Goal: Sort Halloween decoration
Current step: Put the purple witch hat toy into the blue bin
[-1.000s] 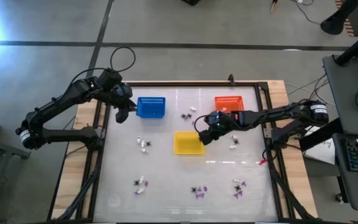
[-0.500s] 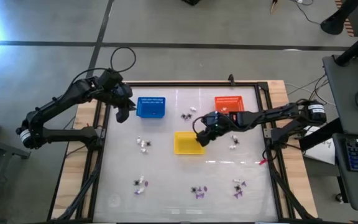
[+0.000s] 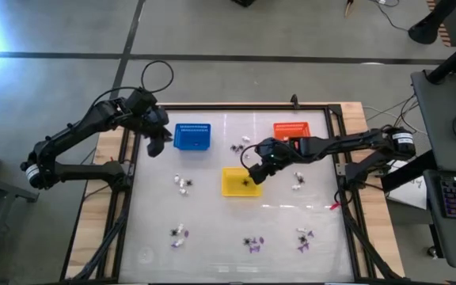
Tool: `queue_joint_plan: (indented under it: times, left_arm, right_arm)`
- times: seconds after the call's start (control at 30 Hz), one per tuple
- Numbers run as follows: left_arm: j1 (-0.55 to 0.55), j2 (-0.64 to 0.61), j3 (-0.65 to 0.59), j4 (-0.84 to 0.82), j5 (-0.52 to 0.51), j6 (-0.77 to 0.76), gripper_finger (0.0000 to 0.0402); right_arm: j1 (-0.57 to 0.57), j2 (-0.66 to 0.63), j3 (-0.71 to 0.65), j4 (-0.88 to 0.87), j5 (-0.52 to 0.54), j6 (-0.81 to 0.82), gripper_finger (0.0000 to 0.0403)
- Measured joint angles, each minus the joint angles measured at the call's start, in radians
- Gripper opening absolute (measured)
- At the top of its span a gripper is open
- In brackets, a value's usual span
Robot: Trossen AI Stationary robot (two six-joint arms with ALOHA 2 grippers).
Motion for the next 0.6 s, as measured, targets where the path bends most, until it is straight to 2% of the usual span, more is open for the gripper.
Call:
queue_joint_plan:
  times: [0.17, 0.3, 0.6]
  left_arm:
    - [0.0, 0.0, 0.0, -0.027, 0.0, 0.0, 0.0082]
    - [0.0, 0.003, 0.0, -0.026, 0.0, 0.003, 0.0082]
    - [0.0, 0.003, 0.0, -0.025, -0.002, 0.0, 0.0082]
  right_arm:
    - [-0.001, -0.003, 0.105, -0.194, 0.111, -0.059, 0.011]
    - [-0.017, -0.003, 0.176, -0.255, 0.195, -0.125, 0.0111]
    - [-0.078, -0.003, 0.25, -0.267, 0.205, -0.242, 0.011]
